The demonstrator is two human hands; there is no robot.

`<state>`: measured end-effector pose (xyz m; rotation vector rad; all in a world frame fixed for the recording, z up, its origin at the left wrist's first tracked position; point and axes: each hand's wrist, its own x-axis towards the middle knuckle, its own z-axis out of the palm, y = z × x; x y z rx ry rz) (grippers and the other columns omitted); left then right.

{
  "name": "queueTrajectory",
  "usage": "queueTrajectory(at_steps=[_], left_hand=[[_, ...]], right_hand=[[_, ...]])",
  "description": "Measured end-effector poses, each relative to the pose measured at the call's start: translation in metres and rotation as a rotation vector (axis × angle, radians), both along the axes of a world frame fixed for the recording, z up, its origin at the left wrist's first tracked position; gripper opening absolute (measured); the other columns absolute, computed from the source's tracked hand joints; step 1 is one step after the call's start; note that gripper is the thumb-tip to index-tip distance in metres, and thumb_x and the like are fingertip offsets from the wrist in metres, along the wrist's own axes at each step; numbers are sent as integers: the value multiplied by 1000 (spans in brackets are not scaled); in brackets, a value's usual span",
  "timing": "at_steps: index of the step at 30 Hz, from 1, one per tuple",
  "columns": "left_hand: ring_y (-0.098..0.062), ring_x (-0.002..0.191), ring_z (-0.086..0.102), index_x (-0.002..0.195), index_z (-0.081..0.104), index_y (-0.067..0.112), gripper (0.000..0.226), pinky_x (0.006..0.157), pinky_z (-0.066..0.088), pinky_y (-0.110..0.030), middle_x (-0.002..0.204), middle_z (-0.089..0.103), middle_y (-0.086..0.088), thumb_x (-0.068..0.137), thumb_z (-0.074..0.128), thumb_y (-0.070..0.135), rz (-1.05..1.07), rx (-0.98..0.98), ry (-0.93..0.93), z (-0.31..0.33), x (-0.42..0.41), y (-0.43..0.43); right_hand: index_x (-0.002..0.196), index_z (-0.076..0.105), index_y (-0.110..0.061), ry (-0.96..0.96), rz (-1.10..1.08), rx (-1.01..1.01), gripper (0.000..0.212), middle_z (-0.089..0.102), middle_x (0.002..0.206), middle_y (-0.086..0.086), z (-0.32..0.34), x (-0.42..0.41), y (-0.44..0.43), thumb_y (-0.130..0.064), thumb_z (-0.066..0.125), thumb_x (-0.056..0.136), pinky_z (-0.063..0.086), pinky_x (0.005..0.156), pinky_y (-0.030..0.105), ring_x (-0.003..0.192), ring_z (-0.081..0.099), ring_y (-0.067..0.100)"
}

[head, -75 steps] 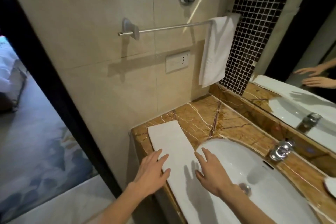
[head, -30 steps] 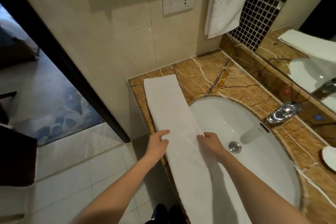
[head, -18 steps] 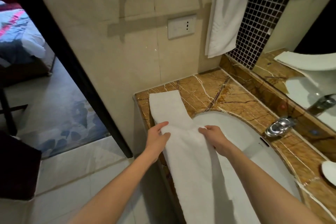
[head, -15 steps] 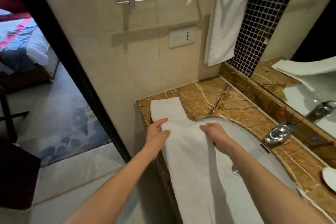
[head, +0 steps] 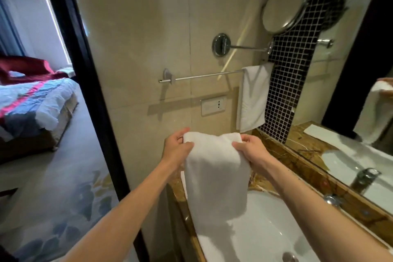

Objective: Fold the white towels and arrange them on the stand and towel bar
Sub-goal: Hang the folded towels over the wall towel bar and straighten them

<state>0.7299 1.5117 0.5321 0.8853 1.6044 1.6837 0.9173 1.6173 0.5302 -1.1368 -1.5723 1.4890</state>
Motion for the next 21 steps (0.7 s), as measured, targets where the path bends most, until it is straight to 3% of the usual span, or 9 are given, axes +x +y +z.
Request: queueTrajectory(at_steps=[6,10,15,19,21], left_hand=[[-24,105,63,129,55,7,55,84,53,-30,118,64,-15,78,54,-13,-79,101,135,66,-23,4],[-17,88,65,125,57,6,50,74,54,-23,103,67,-9,79,53,-16,-105,157,128,94,-30,2],[-21,93,63,124,57,6,49,80,52,-30,112,65,-16,80,53,-16,-96,204,116,112,-37,1],[-16,89,65,122,60,8,46,76,53,-24,108,67,-10,80,57,-11,-49,300,181,144,-42,6],[-16,89,65,121,59,8,45,76,54,-24,106,67,-10,81,57,-10,-53,356,209,170,-47,11]], right_hand=[[106,63,-1,93,-33,78,26,69,99,23,63,-16,-4,2,58,81,54,81,56,90,67,39],[97,64,-1,148,-58,138,17,69,87,17,90,-22,-8,4,59,81,53,68,42,76,66,30],[100,63,-1,174,-60,198,17,68,90,16,116,-29,-13,-2,63,83,53,72,42,78,64,29],[84,66,-8,199,-39,305,1,69,77,9,153,-36,-14,-8,65,83,53,62,35,67,64,21],[76,67,-10,227,-25,374,9,69,69,5,182,-39,-11,-6,64,83,51,57,31,61,63,16]])
